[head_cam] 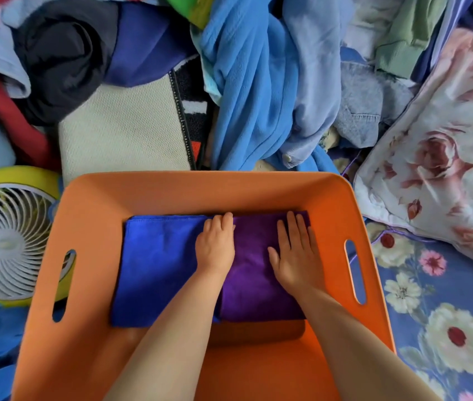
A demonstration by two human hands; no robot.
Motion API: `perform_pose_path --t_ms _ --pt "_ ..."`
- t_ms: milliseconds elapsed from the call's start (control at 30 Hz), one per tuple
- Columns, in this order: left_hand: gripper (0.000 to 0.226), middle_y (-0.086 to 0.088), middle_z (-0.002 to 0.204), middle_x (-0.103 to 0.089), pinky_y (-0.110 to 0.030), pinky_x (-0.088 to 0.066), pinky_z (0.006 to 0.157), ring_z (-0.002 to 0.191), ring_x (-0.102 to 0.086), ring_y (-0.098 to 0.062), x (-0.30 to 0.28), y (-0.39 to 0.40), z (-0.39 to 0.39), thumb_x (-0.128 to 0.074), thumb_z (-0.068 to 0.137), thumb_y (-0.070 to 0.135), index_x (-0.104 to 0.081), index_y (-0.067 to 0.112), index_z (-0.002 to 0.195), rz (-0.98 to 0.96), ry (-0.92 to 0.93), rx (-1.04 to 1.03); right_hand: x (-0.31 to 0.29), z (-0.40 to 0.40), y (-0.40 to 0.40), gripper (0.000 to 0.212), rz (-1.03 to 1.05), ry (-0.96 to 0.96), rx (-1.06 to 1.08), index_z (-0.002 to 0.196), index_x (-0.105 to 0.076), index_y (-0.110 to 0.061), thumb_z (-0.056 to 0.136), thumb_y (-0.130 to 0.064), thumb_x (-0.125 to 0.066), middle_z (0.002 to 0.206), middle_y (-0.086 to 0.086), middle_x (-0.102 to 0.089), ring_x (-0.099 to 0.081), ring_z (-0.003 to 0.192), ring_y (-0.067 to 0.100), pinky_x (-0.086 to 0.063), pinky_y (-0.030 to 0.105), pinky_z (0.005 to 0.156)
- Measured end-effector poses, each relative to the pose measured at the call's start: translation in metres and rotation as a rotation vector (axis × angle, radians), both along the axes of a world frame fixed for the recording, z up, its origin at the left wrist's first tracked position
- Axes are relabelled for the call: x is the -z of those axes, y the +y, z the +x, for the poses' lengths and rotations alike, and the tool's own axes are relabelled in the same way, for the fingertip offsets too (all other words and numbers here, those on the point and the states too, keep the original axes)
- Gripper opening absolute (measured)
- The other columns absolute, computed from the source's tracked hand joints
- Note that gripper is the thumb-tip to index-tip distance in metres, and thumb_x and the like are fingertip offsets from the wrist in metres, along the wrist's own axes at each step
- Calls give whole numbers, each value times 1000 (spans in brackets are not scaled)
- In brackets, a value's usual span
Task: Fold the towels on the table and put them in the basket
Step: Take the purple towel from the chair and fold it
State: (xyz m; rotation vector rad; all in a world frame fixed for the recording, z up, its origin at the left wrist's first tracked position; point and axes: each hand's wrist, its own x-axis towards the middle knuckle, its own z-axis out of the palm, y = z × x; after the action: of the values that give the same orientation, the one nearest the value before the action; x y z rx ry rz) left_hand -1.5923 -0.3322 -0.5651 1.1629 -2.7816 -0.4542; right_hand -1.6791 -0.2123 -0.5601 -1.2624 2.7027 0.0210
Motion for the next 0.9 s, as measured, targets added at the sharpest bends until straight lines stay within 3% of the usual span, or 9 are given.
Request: perform_pose_path --t_ms 133,200,233,333,433,500,667,767,900 --pt "29 -8 63 -63 -26 -43 34 53 -63 -24 1 -12 0 -89 56 16 -67 6 73 -32 -64 24 7 -1 -1 55 26 -28 -3 113 -62 -4 77 -36 -35 122 20 -61 -33 121 26 -19 38 104" --pt "23 -13 95 -65 -37 -51 62 86 -63 -30 -7 -13 -2 -66 85 20 -63 3 100 76 -96 -11 4 -1 0 55 74 -60 -19 113 -63 -5 76 -36 -35 121 19 -61 -38 121 28 -19 38 104" --pt "28 -13 111 -60 -38 -48 76 102 -58 -30 -7 -14 -2 -52 94 23 -57 4 113 127 -113 -34 4 -2 0 56 113 -72 -19 112 -64 -6 76 -37 -34 121 18 -62 -45 121 30 -21 37 102" --pt "36 -11 130 -49 -32 -40 93 120 -47 -26 -23 -10 4 -42 98 24 -43 7 129 225 -110 -28 -11 -2 -3 62 106 -107 8 117 -61 -5 77 -40 -29 128 18 -57 -55 119 32 -19 35 106" --pt "47 -9 141 -37 -31 -39 98 129 -38 -23 -46 -4 16 -44 97 21 -30 10 140 298 -144 28 -27 1 2 65 42 -172 4 145 -18 -10 89 -43 -13 155 13 -8 -6 145 26 6 34 116" --pt "49 -8 144 -32 -32 -39 99 132 -34 -23 -57 0 26 -44 96 19 -28 10 141 286 -174 45 -38 6 7 58 43 -218 31 147 -8 -14 96 -39 -18 156 10 2 7 145 23 7 37 117" --pt "40 -8 138 -37 -38 -45 96 127 -38 -24 -100 20 56 -40 98 21 -38 8 135 228 -262 90 -88 22 32 54 60 -306 56 146 -10 -12 99 -30 -29 156 9 -2 3 145 25 -3 37 118" --pt "35 -8 132 -44 -37 -44 94 122 -43 -26 -123 44 70 -37 98 21 -44 8 130 152 -291 107 -116 32 52 47 72 -254 -61 142 -25 -7 99 -24 -30 155 10 -12 -6 144 23 -5 32 117" --pt "25 -12 121 -55 -37 -44 85 112 -52 -30 -148 86 93 -38 96 13 -52 5 115 128 -400 6 -143 56 86 34 92 -383 -191 119 -54 -1 98 -15 -32 136 12 -45 -43 125 25 -30 28 101"
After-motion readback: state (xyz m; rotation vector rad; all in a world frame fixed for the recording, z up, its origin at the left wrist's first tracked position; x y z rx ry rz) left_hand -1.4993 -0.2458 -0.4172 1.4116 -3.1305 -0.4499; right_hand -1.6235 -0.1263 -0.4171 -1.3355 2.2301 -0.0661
